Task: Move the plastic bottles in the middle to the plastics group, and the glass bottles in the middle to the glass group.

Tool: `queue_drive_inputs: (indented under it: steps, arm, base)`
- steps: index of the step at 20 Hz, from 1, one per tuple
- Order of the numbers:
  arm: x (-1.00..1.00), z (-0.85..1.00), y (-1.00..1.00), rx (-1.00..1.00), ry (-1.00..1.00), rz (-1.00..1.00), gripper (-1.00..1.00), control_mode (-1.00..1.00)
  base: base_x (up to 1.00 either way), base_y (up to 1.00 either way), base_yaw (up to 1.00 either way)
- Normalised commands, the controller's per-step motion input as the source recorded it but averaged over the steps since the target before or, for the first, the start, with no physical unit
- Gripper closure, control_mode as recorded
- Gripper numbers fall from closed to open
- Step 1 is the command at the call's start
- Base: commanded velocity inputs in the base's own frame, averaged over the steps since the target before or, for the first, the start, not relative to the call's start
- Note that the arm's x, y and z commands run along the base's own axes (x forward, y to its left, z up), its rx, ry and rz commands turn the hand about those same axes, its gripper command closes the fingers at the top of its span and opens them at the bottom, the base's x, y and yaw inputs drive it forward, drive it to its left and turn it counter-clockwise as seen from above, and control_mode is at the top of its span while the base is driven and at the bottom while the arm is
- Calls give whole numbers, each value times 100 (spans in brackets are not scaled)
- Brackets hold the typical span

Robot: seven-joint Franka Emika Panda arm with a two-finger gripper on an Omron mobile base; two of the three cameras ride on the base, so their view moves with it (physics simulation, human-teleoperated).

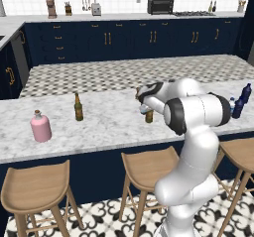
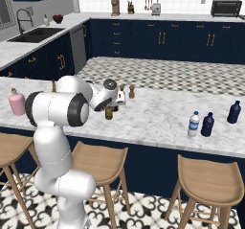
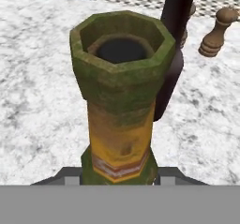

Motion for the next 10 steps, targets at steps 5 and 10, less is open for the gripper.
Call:
queue_drive_inputs:
  steps: [5, 10]
  arm:
    - [-35, 51, 61, 0, 0, 3, 100, -100]
    - [-3, 54, 79, 0, 2, 5, 100, -100]
  base:
    - [0, 0, 0]
    - [0, 0, 0]
